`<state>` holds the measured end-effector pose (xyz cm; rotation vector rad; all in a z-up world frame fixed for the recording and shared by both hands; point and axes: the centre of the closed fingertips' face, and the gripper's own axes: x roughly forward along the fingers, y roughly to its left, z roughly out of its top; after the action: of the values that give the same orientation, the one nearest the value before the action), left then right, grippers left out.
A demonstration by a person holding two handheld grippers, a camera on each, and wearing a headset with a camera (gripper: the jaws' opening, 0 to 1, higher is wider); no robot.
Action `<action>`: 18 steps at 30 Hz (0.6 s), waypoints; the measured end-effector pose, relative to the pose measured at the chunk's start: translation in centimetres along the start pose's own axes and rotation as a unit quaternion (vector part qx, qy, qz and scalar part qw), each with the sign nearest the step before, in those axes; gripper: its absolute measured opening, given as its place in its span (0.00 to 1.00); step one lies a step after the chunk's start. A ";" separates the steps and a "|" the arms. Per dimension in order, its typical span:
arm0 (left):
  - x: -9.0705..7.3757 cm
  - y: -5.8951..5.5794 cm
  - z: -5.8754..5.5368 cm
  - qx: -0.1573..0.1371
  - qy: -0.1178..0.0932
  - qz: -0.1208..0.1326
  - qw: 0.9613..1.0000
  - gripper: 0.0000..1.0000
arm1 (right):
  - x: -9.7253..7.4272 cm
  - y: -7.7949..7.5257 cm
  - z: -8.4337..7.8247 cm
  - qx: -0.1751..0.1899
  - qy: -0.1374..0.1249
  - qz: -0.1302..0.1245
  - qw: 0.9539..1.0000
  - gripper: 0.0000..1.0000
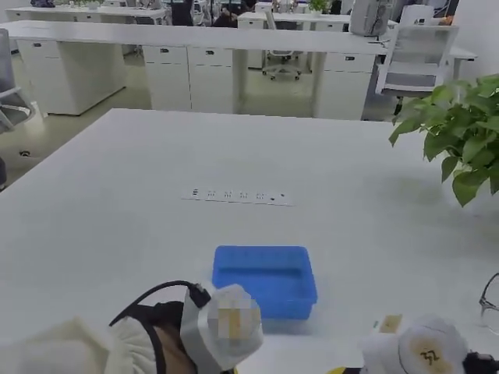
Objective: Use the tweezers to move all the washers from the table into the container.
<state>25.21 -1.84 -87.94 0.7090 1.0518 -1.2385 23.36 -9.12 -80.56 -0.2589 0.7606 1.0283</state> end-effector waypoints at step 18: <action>0.3 -0.2 -0.3 0.006 0.045 0.022 0.999 0.02 | -4.9 1.3 -1.8 0.035 -0.040 -0.091 0.994 0.39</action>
<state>24.93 -1.78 -88.29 0.8002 1.0976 -1.1854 19.99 -12.69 -78.35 -0.2211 0.6852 0.8341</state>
